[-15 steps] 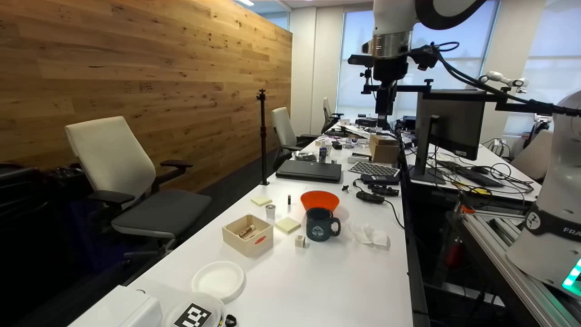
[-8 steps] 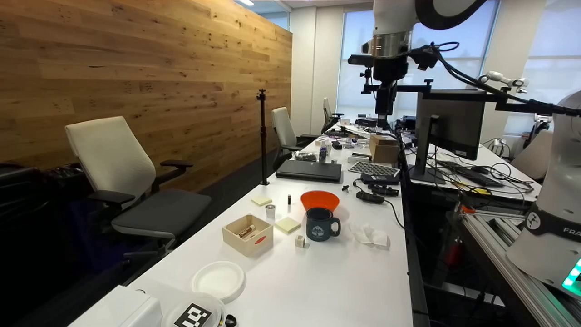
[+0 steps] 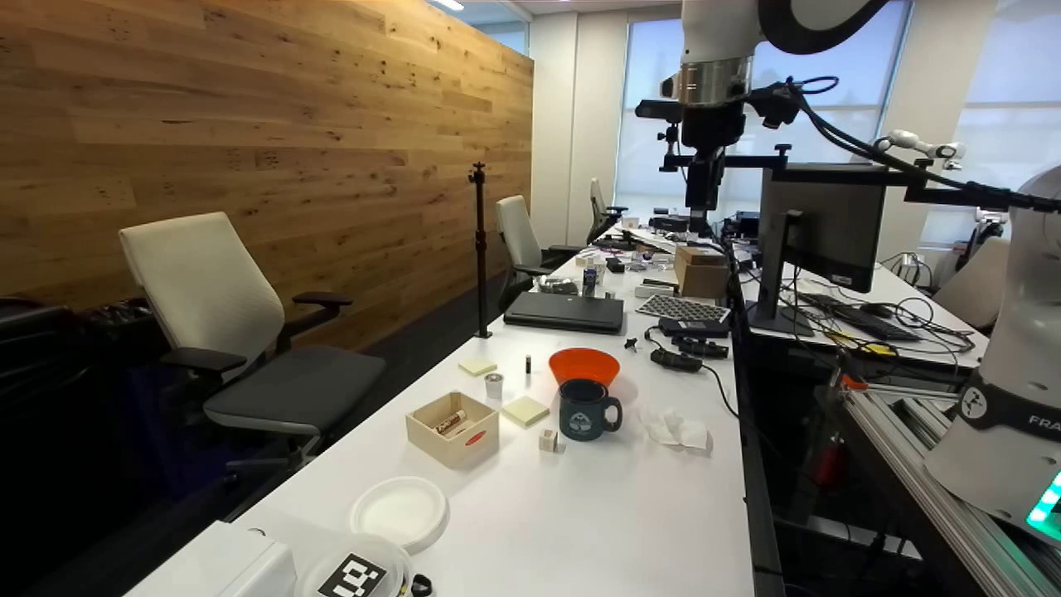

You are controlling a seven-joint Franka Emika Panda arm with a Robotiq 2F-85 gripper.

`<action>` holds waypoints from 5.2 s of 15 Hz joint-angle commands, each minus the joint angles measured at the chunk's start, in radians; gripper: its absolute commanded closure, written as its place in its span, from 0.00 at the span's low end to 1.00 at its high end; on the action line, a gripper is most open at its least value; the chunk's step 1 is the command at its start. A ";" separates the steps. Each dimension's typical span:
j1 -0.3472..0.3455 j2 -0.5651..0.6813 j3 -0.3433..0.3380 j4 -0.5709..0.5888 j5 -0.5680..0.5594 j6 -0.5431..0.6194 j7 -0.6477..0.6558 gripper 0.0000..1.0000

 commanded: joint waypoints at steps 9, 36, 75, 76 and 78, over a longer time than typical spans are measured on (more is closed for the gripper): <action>0.023 0.000 -0.021 0.002 -0.010 -0.005 0.008 0.00; 0.155 0.076 0.025 0.083 0.015 0.276 -0.061 0.00; 0.463 1.189 0.134 0.999 0.085 0.490 -0.183 0.00; 0.461 1.204 0.133 1.003 0.094 0.476 -0.187 0.00; 0.450 1.241 0.139 1.017 0.120 0.453 -0.201 0.00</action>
